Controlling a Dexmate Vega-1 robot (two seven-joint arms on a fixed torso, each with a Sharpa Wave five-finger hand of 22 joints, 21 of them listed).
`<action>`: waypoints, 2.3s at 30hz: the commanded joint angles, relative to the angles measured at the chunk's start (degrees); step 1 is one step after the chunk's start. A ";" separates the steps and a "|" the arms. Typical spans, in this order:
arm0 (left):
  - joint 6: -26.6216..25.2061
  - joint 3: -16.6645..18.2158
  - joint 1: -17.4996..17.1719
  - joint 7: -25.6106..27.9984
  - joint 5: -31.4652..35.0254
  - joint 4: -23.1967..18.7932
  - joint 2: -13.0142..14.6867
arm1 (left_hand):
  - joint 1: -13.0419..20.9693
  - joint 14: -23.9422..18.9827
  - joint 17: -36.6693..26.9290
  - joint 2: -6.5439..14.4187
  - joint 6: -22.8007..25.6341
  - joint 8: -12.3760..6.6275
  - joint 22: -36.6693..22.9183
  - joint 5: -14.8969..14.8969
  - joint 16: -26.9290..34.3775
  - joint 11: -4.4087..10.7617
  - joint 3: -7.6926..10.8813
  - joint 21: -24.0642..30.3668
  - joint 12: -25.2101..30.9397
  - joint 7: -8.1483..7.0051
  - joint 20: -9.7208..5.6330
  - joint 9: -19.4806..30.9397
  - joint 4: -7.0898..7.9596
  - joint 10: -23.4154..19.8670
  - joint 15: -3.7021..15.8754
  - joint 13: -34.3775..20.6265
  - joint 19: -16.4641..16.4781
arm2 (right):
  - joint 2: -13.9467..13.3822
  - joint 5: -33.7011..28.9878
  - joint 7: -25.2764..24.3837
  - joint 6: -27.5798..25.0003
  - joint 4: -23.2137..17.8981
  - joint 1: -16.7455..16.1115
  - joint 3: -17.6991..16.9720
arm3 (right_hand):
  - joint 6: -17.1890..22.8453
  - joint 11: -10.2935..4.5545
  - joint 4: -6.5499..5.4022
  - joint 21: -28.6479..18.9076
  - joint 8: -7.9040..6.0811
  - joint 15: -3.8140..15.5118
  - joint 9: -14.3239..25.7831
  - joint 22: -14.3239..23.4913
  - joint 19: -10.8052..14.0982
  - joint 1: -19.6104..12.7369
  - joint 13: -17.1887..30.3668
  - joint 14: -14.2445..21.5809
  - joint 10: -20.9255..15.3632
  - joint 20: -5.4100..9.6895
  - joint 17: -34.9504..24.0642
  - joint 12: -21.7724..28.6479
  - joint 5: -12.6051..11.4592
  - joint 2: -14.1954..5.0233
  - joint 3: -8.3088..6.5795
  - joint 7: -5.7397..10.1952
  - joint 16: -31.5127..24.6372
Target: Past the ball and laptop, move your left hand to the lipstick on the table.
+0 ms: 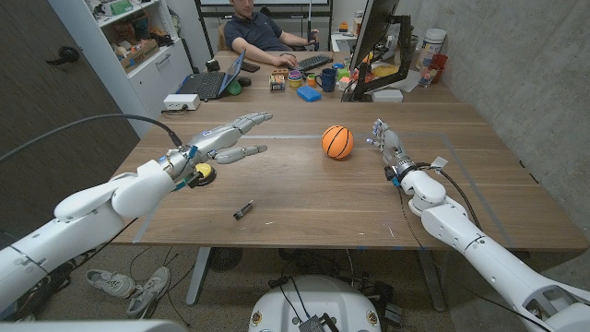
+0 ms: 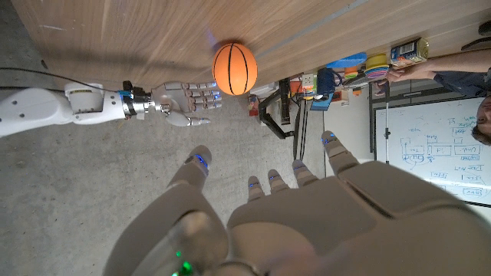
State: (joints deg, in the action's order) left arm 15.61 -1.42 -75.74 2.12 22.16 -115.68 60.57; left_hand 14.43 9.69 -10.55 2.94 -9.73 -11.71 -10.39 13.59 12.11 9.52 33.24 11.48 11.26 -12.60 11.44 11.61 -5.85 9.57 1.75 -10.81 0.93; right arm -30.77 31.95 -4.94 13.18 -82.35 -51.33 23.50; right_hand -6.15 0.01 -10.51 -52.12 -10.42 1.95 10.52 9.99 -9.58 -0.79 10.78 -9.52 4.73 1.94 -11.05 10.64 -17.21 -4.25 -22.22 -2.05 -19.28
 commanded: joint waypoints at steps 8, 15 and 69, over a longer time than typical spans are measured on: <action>-7.73 -4.31 2.52 -8.62 2.21 -4.21 5.62 | 0.49 1.80 -0.04 -0.82 -6.74 -0.64 -0.07 0.72 0.43 0.43 -0.64 0.13 0.34 -0.20 -0.03 0.34 -0.54 5.22 0.18 -0.21 0.76 | -0.65 -1.14 -0.44 1.54 -0.86 0.07 -0.86 | -0.36 -0.03 -0.20 0.17 -0.41 0.47 0.18 0.30 -11.49 0.16 0.19 -4.74 0.05 2.03 -0.09 0.51 -0.20 -5.54 0.28 -0.18 0.15; -9.33 -3.85 1.53 -9.47 1.92 -5.83 7.45 | 1.54 0.17 0.06 -1.39 -6.55 -0.92 0.03 1.15 0.86 0.70 -1.23 0.48 0.45 -0.18 -0.23 0.42 -1.52 4.34 0.61 -0.21 2.57 | -0.40 -1.24 -0.20 1.64 -0.34 0.68 -0.78 | -0.30 -0.03 -0.20 0.23 -0.42 0.49 0.18 0.30 -11.48 0.16 0.18 -4.74 -0.04 2.09 -0.08 0.54 -0.20 -5.53 0.34 -0.20 0.18; -26.06 -11.27 6.37 -25.63 3.43 -15.59 20.00 | 33.99 -14.78 0.38 -8.64 11.98 -7.47 0.14 5.47 0.74 1.30 -4.33 0.74 0.20 -0.14 -4.48 0.46 -4.49 -12.52 2.91 -0.08 22.28 | -2.00 -1.80 -2.89 2.38 -5.29 -2.91 -2.92 | 0.50 0.44 -0.26 0.85 -0.49 0.34 0.17 0.30 -10.94 0.76 0.15 -3.78 -1.04 2.12 -0.02 0.66 -0.02 -4.44 2.44 -0.45 0.13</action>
State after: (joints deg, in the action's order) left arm -7.55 -10.52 -70.97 -21.92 25.96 -129.81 78.05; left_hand 46.56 -4.13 -10.12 -6.17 1.47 -18.70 -10.02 19.12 12.94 10.54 28.49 11.88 11.64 -12.66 6.96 11.97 -10.43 -2.74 2.08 -10.78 22.42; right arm -32.59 30.17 -7.31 15.87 -86.78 -53.57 20.86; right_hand -5.83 0.42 -10.84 -51.46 -10.42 1.95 10.52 9.99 -9.58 -0.79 10.78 -9.52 3.89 1.94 -10.93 11.08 -17.21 -4.25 -20.15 -2.37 -19.07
